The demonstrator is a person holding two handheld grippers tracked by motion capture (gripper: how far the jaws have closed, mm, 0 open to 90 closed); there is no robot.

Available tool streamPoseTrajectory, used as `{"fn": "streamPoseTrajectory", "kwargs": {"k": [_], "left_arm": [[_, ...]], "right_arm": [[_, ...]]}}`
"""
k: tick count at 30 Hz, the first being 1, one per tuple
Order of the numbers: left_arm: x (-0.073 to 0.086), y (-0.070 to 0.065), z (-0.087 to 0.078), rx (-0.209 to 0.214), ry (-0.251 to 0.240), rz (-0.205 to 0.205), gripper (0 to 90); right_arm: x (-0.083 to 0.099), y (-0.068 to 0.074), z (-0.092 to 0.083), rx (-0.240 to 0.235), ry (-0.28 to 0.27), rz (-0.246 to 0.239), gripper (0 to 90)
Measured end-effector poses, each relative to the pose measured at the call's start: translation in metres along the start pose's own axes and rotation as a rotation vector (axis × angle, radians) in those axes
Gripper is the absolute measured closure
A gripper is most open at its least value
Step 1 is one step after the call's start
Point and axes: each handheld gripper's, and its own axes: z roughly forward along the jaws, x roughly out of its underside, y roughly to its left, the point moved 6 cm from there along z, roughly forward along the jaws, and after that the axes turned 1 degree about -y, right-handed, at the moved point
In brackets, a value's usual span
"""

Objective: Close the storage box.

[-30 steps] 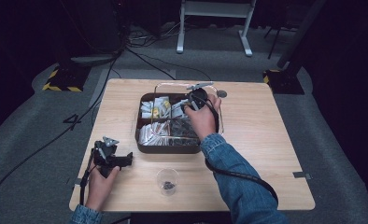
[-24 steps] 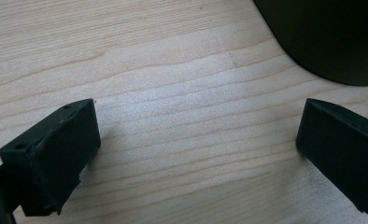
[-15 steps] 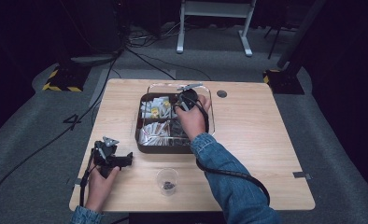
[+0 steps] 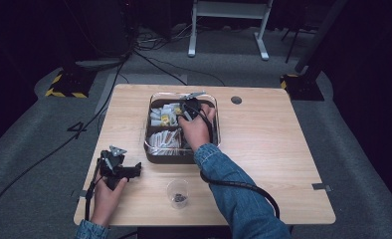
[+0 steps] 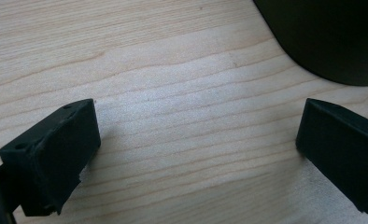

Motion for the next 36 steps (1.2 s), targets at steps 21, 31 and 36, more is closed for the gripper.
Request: {"fn": "streamPoseTrajectory", "kwargs": {"k": [21,31,36], "left_arm": [[0.000,0.000,0.000,0.000,-0.002,-0.002,0.1],[0.000,0.000,0.000,0.000,-0.002,-0.002,0.1],[0.000,0.000,0.000,0.000,-0.002,-0.002,0.1]], "right_arm": [[0.019,0.006,0.019,0.006,0.043,0.001,58.8],[0.021,0.006,0.022,0.008,0.048,-0.007,58.8],[0.020,0.006,0.023,0.009,0.041,-0.011,58.8]]}}
